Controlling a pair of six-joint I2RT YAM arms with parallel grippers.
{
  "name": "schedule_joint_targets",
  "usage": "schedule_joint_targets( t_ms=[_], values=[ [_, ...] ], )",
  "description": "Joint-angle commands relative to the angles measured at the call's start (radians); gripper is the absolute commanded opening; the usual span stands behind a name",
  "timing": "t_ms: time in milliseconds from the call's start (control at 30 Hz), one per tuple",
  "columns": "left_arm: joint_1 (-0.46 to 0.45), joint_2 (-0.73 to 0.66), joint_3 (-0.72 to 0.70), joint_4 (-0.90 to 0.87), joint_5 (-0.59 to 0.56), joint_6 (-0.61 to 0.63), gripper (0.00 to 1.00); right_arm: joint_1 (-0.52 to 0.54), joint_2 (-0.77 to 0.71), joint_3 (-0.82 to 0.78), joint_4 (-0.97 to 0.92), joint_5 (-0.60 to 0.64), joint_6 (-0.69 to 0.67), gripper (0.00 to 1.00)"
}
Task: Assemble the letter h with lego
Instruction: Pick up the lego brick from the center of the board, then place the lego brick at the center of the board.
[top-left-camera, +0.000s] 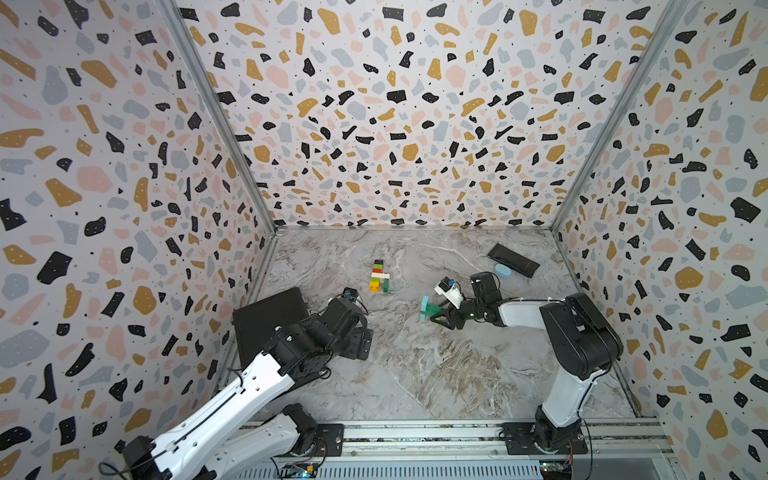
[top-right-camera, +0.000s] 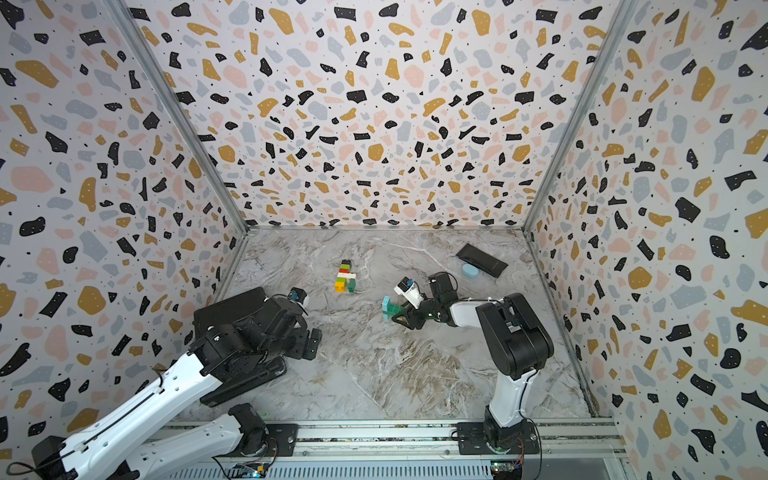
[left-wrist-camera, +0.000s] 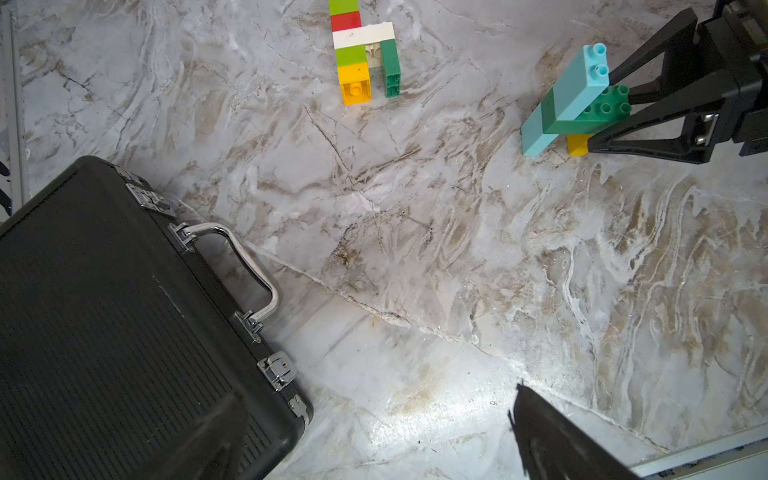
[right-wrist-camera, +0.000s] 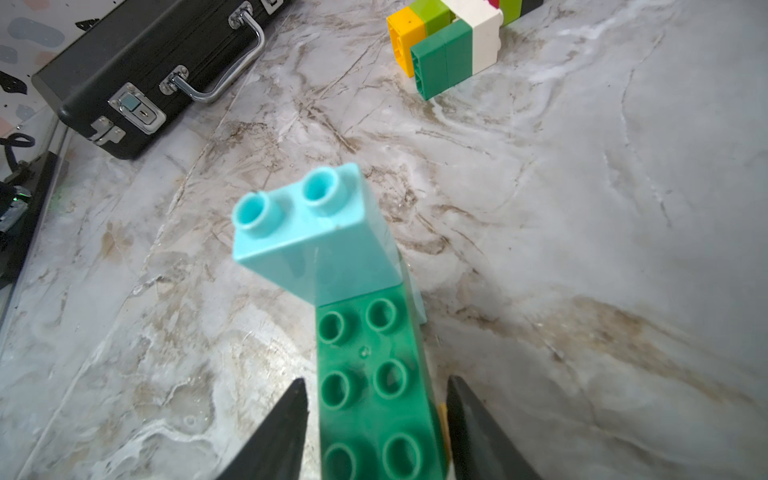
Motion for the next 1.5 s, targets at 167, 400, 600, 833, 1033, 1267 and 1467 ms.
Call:
schedule_joint_targets(
  t_ms=[167,400,600,833,1033,1267,1467],
  values=[
    [0.009,0.004,0.029,0.016,0.014,-0.004,0.99,0.01,-0.03,-0.004,0.048,0.009,0.051,0.29],
    [0.013,0.003,0.029,0.017,0.017,-0.003,0.99,0.009,-0.021,0.034,0.085,-0.006,0.268,0.28],
    [0.022,0.007,0.031,0.015,0.023,-0.003,0.99,0.009,0.098,0.283,-0.165,-0.156,0.514,0.27],
    [0.023,0.01,0.031,0.016,0.024,-0.002,0.99,0.008,0.263,0.532,-0.376,-0.392,0.629,0.31],
    [0.029,0.007,0.032,0.013,0.028,-0.004,0.99,0.008,0.386,0.733,-0.679,-0.413,0.534,0.38],
    [0.031,0.001,0.032,0.013,0.031,-0.003,0.99,-0.004,0.502,0.875,-0.857,-0.354,0.488,0.4],
    [0.034,0.0,0.031,0.013,0.036,-0.004,0.99,-0.024,0.547,0.926,-0.898,-0.342,0.463,0.51]
  ],
)
